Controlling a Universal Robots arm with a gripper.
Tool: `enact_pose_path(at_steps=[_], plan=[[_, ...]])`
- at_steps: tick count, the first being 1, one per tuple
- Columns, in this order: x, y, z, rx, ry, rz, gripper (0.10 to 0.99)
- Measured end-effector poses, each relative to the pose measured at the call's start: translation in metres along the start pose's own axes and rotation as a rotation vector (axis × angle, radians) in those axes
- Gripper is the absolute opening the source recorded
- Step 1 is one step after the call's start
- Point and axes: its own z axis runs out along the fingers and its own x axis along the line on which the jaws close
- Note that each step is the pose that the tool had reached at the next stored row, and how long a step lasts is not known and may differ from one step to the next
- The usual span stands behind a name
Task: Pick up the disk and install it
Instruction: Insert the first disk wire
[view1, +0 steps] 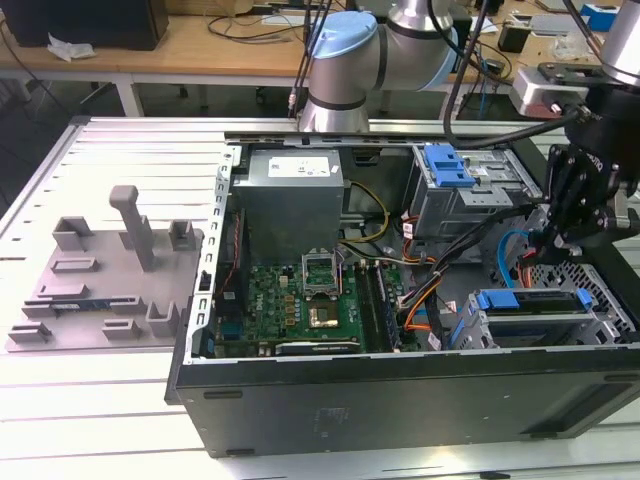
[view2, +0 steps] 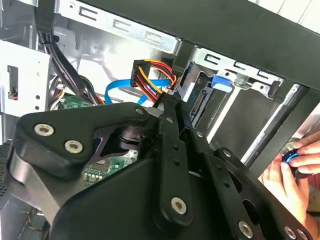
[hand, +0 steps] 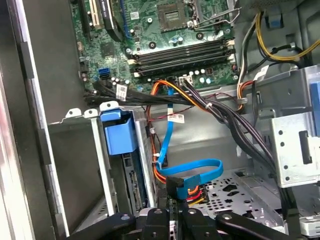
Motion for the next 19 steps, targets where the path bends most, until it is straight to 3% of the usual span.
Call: enact_pose_path(at_steps=[4, 13, 16, 19], plan=[[0.0037, -0.0005, 0.0002, 0.003, -0.0012, -0.039, 0.165], [0.0062, -0.0009, 0.0004, 0.004, 0.001, -0.044, 0.165], [0.0068, -0.001, 0.0006, 0.007, 0.0246, -0.045, 0.165], [0.0075, -0.0012, 0.0004, 0.008, 0.0307, -0.045, 0.165]])
